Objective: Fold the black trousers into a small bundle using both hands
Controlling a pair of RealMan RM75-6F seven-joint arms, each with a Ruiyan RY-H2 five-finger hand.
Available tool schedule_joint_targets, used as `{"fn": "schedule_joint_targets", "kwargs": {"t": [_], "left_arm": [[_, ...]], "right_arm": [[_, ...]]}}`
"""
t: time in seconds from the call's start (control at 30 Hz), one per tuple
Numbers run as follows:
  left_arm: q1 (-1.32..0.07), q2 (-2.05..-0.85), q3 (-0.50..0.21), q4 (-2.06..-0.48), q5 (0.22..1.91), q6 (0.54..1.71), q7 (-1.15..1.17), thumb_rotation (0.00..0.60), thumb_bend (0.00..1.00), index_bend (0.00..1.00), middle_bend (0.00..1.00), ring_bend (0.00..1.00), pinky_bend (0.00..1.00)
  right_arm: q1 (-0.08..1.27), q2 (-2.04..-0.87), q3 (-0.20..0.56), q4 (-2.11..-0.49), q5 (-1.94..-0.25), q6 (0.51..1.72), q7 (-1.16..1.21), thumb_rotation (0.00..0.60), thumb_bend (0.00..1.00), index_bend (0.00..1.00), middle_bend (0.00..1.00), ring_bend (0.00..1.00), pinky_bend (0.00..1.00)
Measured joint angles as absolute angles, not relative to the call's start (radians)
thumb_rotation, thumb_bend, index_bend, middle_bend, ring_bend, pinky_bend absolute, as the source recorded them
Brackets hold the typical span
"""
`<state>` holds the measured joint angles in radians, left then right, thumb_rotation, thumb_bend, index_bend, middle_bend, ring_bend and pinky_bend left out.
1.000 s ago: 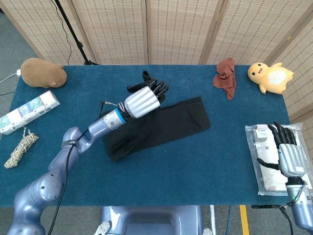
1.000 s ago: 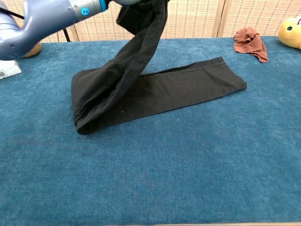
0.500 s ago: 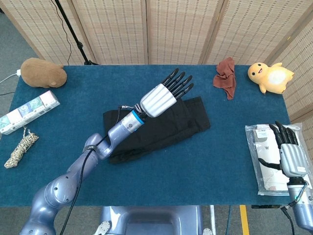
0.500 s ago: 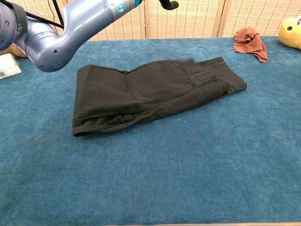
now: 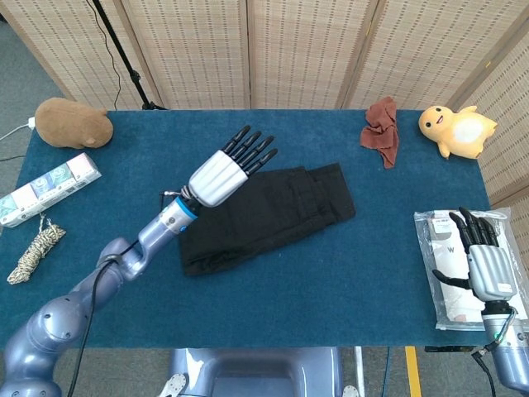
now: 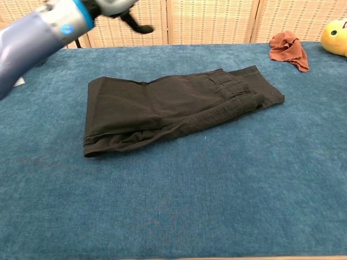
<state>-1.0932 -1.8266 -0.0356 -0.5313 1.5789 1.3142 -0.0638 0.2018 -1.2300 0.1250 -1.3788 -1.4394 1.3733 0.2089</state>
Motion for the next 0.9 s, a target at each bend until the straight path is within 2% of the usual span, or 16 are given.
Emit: {"fn": "schedule_joint_targets", "kwargs": {"t": [0.2, 0.47, 0.53, 0.6, 0.63, 0.9], "left_arm": [[-0.972, -1.726, 0.047, -0.605, 1.628, 1.365, -0.155, 0.6, 0.2, 0.0, 0.0, 0.0, 0.06], [-0.859, -1.705, 0.115, -0.568, 1.686, 1.461, -0.261, 0.6, 0.2, 0.0, 0.0, 0.0, 0.08], [-0.829, -1.711, 0.132, -0.539, 1.702, 1.487, -0.301, 0.6, 0.21, 0.07, 0.02, 0.02, 0.14], [-0.801, -1.722, 0.146, -0.506, 1.716, 1.517, -0.332, 0.6, 0.24, 0.21, 0.09, 0.07, 0.19], [-0.784, -1.732, 0.154, -0.478, 1.724, 1.537, -0.351, 0.6, 0.24, 0.23, 0.11, 0.08, 0.19], [-0.687, -1.81, 0.216, -0.284, 1.773, 1.548, -0.494, 0.6, 0.24, 0.26, 0.13, 0.1, 0.19]], "right_arm": [[0.206, -1.236, 0.121, -1.386, -1.445, 1.372, 0.186, 0.6, 0.0, 0.0, 0.0, 0.0, 0.0], [0.209, -1.24, 0.117, -1.391, -1.447, 1.367, 0.174, 0.6, 0.0, 0.0, 0.0, 0.0, 0.0], [0.209, -1.241, 0.118, -1.389, -1.446, 1.367, 0.173, 0.6, 0.0, 0.0, 0.0, 0.0, 0.0], [0.208, -1.242, 0.118, -1.386, -1.444, 1.366, 0.174, 0.6, 0.0, 0.0, 0.0, 0.0, 0.0], [0.208, -1.242, 0.118, -1.385, -1.443, 1.365, 0.175, 0.6, 0.0, 0.0, 0.0, 0.0, 0.0], [0.21, -1.244, 0.115, -1.382, -1.442, 1.358, 0.177, 0.6, 0.0, 0.0, 0.0, 0.0, 0.0]]}}
